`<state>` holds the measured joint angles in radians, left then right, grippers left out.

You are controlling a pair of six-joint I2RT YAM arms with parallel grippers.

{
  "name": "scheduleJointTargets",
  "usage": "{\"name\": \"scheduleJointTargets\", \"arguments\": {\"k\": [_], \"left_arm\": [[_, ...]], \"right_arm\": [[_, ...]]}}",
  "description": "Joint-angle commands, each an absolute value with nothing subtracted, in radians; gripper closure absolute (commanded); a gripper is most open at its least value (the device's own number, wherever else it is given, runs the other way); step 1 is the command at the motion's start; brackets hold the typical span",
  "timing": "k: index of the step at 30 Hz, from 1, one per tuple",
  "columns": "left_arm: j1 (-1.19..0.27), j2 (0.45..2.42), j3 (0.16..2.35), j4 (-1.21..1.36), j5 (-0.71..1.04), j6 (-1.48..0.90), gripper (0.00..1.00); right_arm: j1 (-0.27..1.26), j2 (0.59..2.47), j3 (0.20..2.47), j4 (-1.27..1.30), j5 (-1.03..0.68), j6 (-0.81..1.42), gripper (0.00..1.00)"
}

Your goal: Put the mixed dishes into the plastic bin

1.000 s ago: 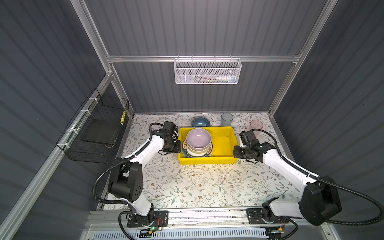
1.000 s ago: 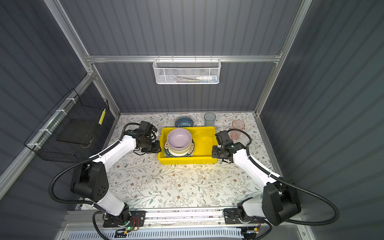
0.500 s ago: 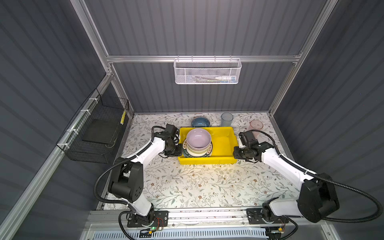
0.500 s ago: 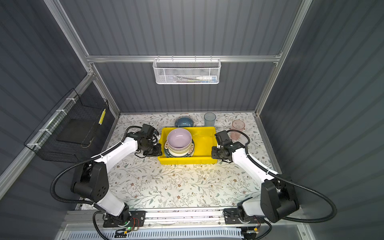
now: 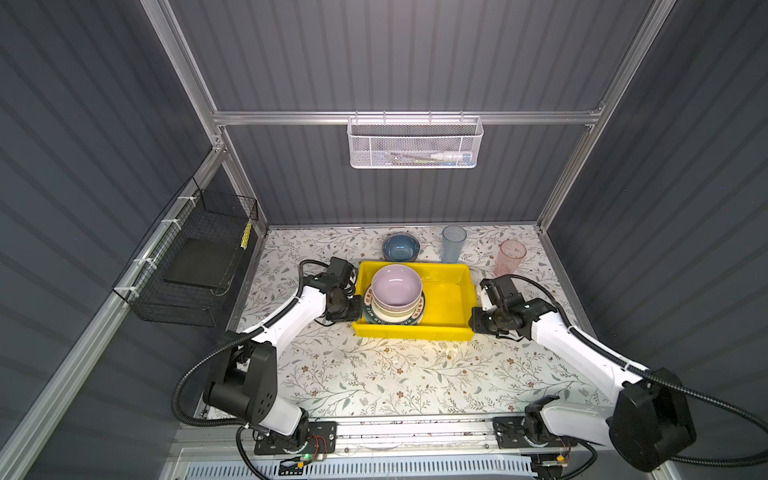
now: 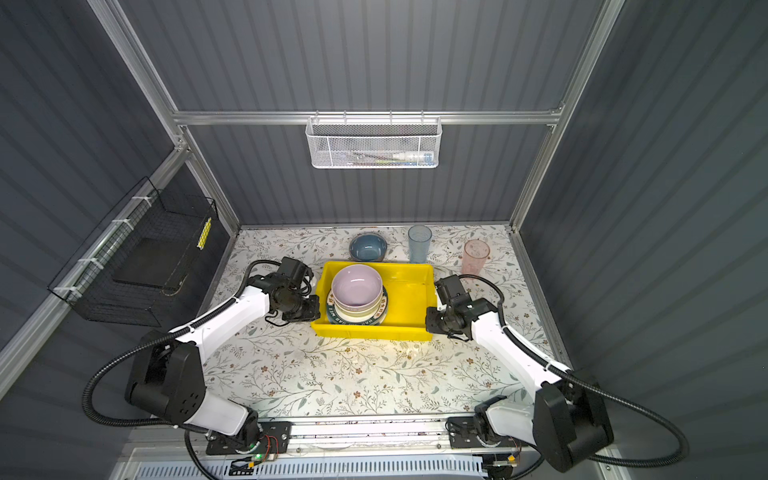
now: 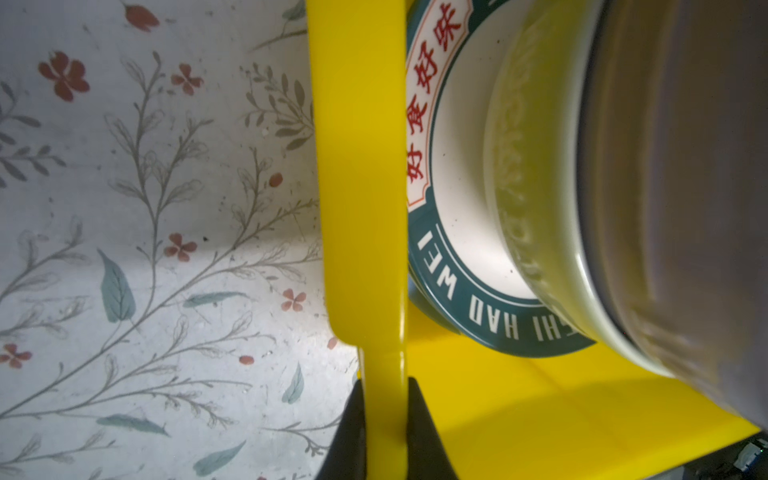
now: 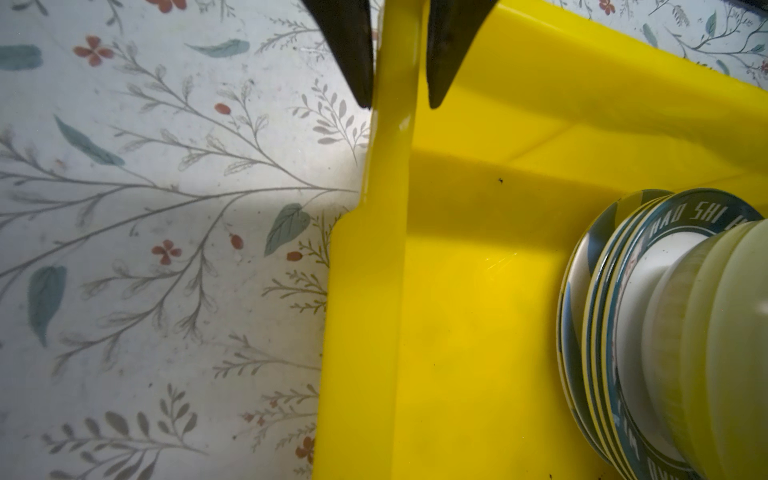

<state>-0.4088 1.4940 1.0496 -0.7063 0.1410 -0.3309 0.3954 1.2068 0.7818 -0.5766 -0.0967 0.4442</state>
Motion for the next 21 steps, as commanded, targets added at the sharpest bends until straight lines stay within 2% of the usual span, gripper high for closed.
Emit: {"name": "scheduleJointTargets", "arguments": {"k": [1, 11, 21], "left_arm": [[-0.434, 1.420, 0.996, -0.808, 0.169, -0.368, 0.91], [-0.470, 1.274, 0.860, -0.824, 0.208, -0.468, 0.91], [-0.474, 1.170, 0.776, -0.832, 0.242, -0.514, 0.90]], "right_arm": [[0.407, 1.153, 0.735, -0.631, -0.147, 0.481, 0.77], [0.445, 0.987, 0.713, -0.783, -0.144, 0.562, 0.77], [0.477, 0.918, 0.661, -0.828, -0.137, 0.631, 0.77]]}}
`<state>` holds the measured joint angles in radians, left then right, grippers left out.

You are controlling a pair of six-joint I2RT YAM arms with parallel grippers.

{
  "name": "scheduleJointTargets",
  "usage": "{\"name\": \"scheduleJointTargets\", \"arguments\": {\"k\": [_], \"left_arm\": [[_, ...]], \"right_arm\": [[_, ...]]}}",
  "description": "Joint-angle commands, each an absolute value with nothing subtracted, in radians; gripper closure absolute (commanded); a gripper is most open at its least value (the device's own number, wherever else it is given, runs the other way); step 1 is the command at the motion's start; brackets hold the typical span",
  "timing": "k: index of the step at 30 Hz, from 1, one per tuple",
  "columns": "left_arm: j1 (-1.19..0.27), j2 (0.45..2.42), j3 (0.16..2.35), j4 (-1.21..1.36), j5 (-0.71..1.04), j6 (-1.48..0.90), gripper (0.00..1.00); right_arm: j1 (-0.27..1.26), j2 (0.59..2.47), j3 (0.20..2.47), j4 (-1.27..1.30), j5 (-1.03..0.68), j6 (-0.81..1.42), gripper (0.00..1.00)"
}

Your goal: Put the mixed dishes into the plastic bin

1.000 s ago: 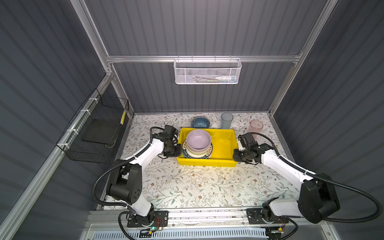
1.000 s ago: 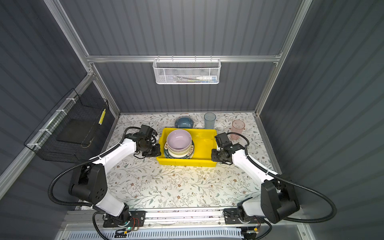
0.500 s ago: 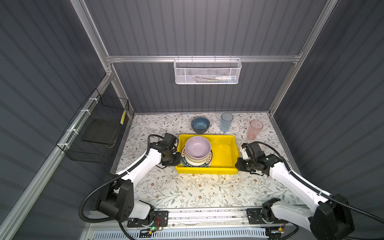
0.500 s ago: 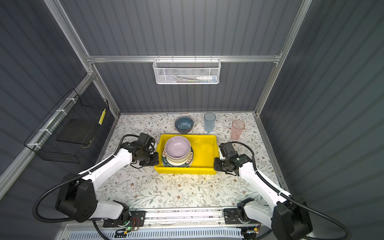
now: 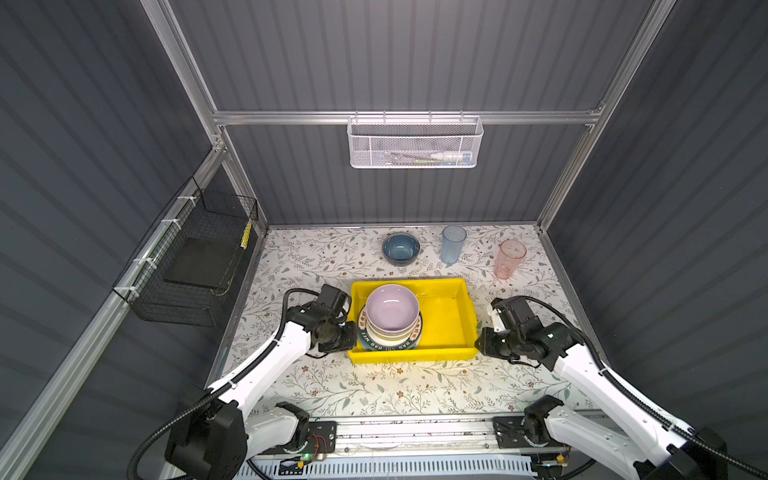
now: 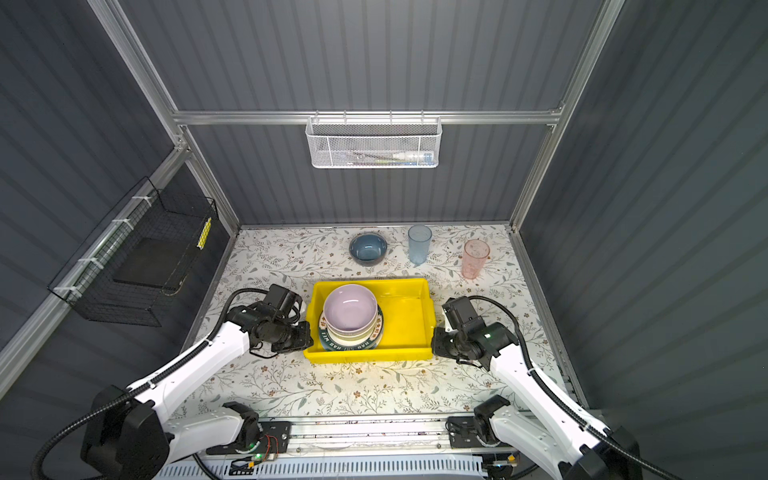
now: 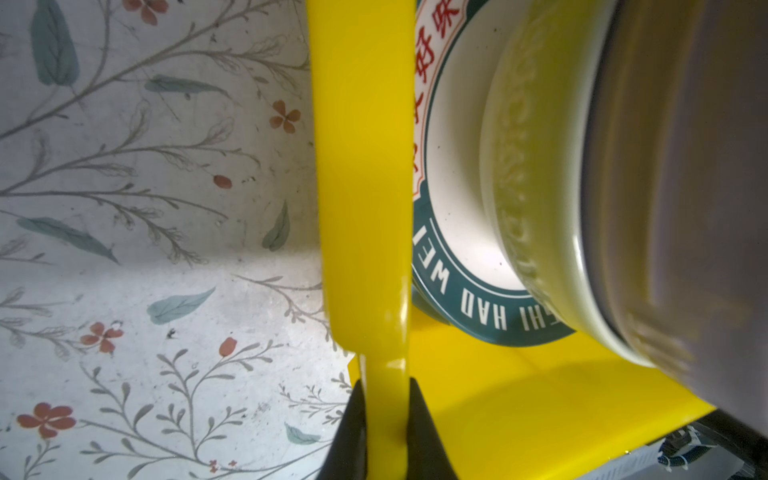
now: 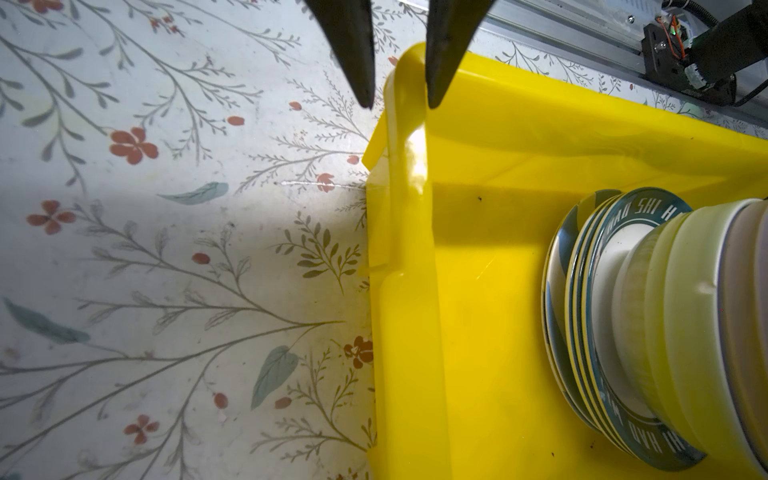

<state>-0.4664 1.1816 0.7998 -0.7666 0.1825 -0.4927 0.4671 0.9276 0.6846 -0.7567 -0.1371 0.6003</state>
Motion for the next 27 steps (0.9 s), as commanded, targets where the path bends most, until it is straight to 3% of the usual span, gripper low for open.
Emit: {"name": "scheduleJointTargets", "arguments": {"k": [1, 6, 14, 19, 21, 25, 27], "left_arm": [[-0.474, 1.170, 0.772, -0.827, 0.247, -0.517, 0.90], [-0.474, 1.153, 0.790, -0.824, 0.239, -0.518, 0.86], [-0.470, 1.194, 1.029, -0.962, 0.033, -0.453, 0.68], [-0.381, 1.272, 1.195, -0.942, 0.073, -0.383, 0.58], [-0.344, 1.321, 1.263, -0.933, 0.090, -0.340, 0.52], [-0.329, 1.449, 1.402, -0.916, 0.089, -0.222, 0.27], [-0.320, 1.504, 1.462, -0.881, 0.066, -0.204, 0.20]], "right_arm": [[0.481, 0.913, 0.662, -0.836, -0.135, 0.635, 0.77], [0.491, 0.883, 0.686, -0.884, -0.101, 0.637, 0.71], [0.492, 0.873, 0.750, -0.888, -0.044, 0.625, 0.43], [0.492, 0.860, 0.801, -0.848, -0.047, 0.586, 0.29], [0.491, 0.846, 0.812, -0.829, -0.068, 0.558, 0.25], [0.492, 0.810, 0.821, -0.806, -0.114, 0.507, 0.19], [0.493, 0.795, 0.824, -0.810, -0.109, 0.492, 0.16]]}}
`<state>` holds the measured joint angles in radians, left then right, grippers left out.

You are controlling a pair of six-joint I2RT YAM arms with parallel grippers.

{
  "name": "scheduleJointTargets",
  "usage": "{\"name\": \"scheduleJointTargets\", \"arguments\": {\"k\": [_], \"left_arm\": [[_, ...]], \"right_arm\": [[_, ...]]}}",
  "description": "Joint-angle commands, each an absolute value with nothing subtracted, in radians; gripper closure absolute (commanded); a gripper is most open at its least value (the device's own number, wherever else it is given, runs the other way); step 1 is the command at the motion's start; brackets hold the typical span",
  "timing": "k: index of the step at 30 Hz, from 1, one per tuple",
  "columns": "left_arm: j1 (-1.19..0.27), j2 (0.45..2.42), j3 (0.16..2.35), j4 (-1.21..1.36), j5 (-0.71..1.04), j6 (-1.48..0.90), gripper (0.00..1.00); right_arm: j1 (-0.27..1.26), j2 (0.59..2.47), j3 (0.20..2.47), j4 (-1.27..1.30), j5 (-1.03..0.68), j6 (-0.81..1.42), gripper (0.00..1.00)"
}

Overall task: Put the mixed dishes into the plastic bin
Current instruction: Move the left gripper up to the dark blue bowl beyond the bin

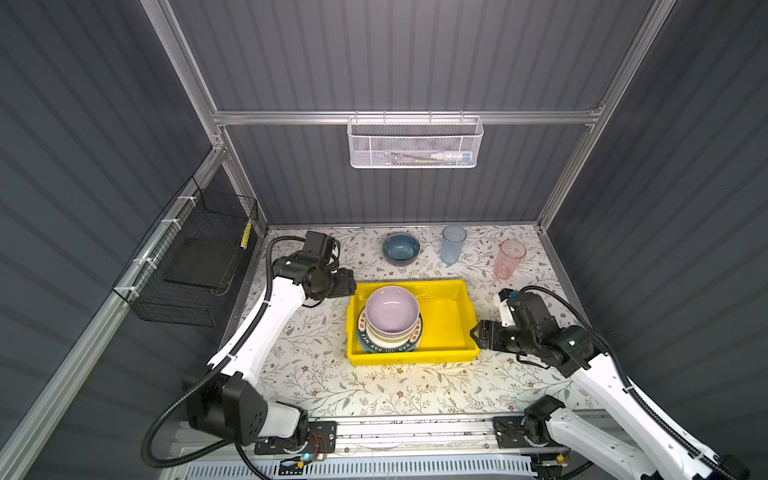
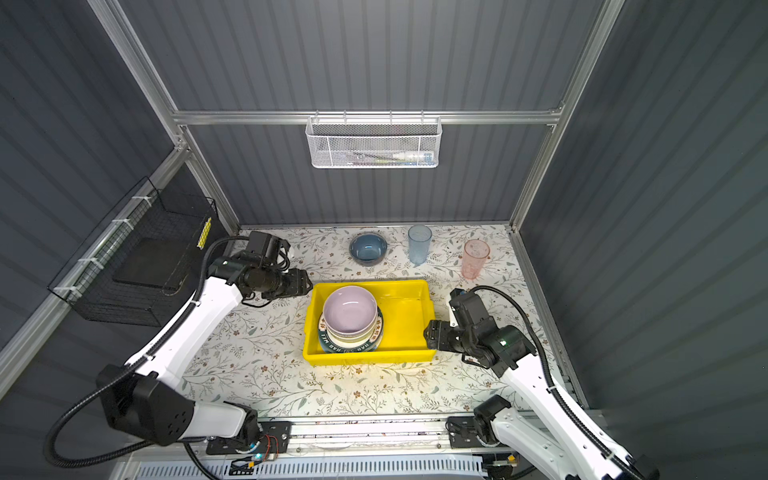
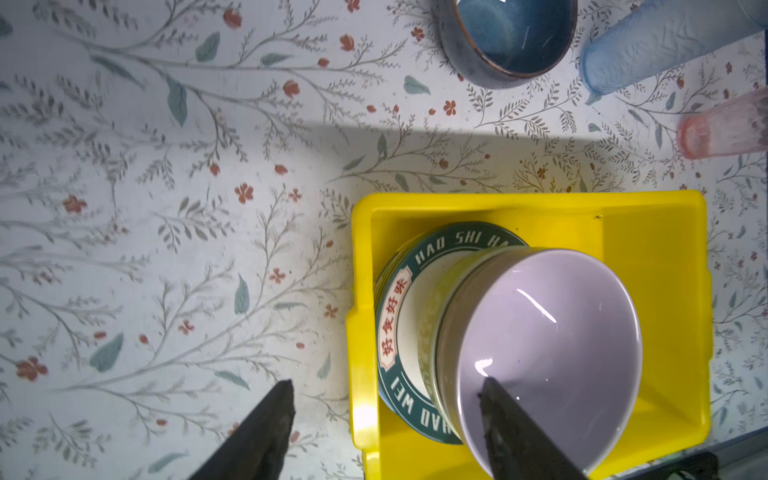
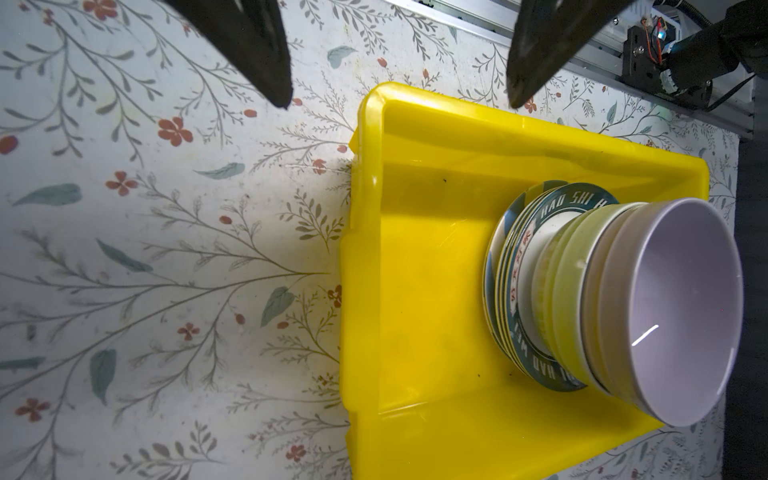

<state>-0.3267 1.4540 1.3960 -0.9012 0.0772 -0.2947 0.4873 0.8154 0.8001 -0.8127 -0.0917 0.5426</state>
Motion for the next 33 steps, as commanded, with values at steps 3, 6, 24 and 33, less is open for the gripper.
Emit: {"name": "scheduleJointTargets", "arguments": {"k": [3, 6, 24, 33], "left_arm": [[-0.313, 1.583, 1.515, -0.804, 0.094, -0.189, 0.14], [-0.312, 1.675, 1.580, -0.747, 0.125, -0.176, 0.12], [-0.311, 2.187, 2.015, -0.718, 0.257, -0.210, 0.25], [-0.311, 2.272, 2.043, -0.630, 0.294, -0.282, 0.29]], "right_arm": [[0.493, 0.775, 0.832, -0.830, -0.089, 0.489, 0.13], [0.494, 0.752, 0.822, -0.828, -0.089, 0.491, 0.10], [0.494, 0.722, 0.764, -0.820, -0.091, 0.489, 0.07], [0.492, 0.699, 0.740, -0.812, -0.085, 0.507, 0.06]]}}
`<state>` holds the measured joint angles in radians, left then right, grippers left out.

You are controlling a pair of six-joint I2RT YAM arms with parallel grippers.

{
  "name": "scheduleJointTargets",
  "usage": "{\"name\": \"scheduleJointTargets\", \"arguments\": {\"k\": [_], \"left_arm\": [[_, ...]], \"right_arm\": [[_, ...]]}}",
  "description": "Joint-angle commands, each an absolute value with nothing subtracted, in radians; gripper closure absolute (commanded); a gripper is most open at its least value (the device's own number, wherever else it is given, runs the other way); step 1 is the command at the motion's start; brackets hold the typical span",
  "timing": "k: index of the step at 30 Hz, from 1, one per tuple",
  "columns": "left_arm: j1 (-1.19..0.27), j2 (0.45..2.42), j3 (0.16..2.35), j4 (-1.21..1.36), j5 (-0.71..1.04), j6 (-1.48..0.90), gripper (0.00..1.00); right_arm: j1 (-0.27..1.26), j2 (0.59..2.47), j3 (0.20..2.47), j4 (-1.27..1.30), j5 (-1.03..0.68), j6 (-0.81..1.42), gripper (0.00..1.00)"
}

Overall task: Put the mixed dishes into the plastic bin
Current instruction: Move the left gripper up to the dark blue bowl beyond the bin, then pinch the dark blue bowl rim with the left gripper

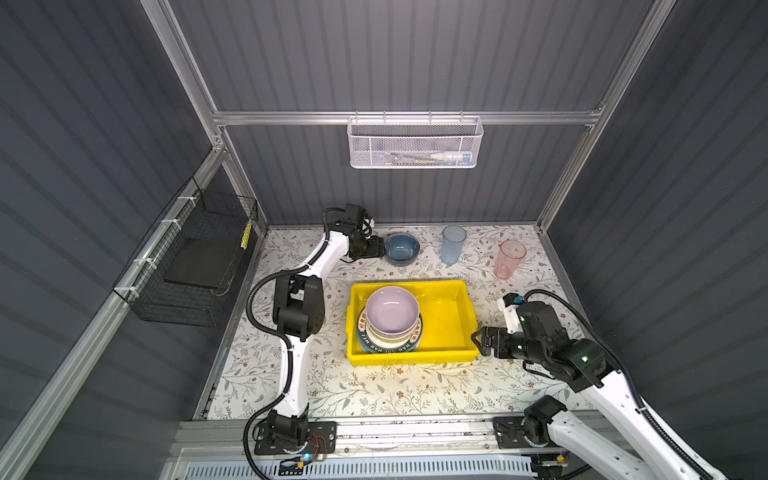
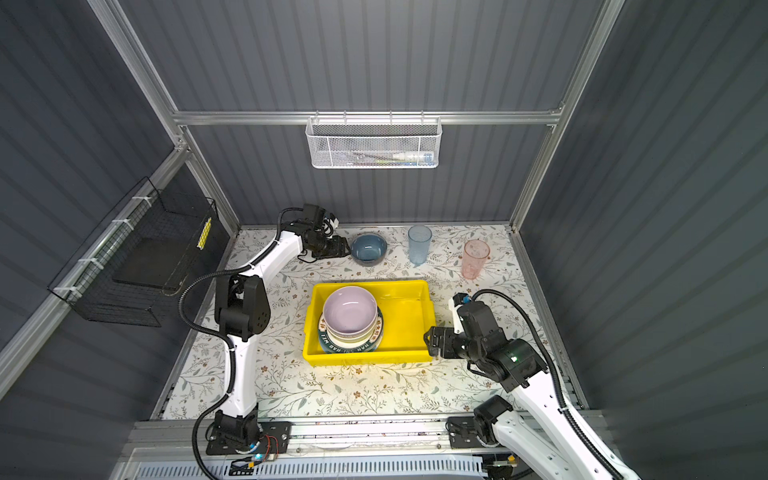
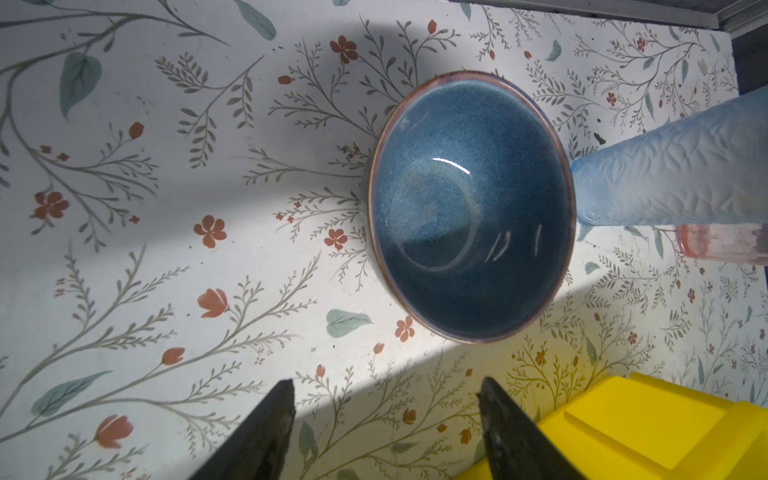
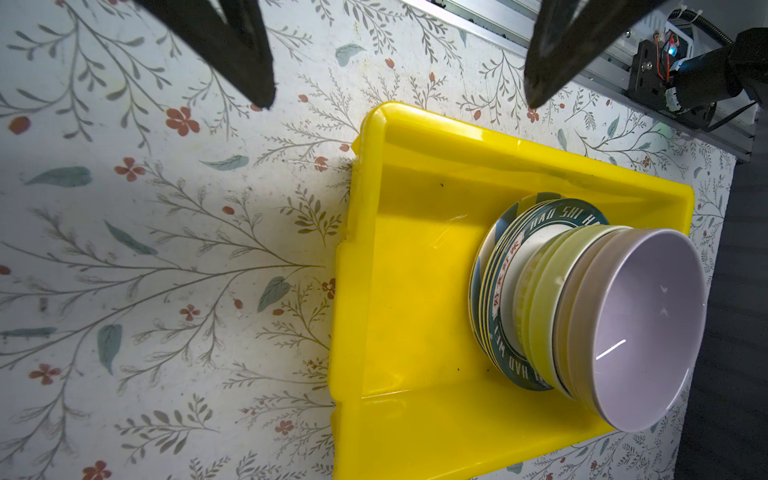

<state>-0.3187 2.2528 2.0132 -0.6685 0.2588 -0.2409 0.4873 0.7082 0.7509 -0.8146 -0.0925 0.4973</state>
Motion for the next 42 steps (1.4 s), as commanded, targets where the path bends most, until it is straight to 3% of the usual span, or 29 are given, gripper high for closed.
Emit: {"name": "scheduleJointTargets", "arguments": {"k": [1, 18, 31, 42], "left_arm": [[-0.311, 2.279, 2.042, -0.614, 0.301, -0.291, 0.29], [-0.313, 2.440, 2.130, -0.552, 0.380, -0.403, 0.44], [-0.313, 2.440, 2.115, -0.570, 0.375, -0.422, 0.76], [-0.311, 2.430, 2.108, -0.610, 0.351, -0.397, 0.86]], "right_arm": [[0.493, 0.698, 0.741, -0.813, -0.083, 0.506, 0.06], [0.493, 0.666, 0.740, -0.830, -0.070, 0.518, 0.05], [0.493, 0.655, 0.732, -0.825, -0.052, 0.524, 0.04], [0.493, 0.648, 0.729, -0.824, -0.050, 0.527, 0.04]]}}
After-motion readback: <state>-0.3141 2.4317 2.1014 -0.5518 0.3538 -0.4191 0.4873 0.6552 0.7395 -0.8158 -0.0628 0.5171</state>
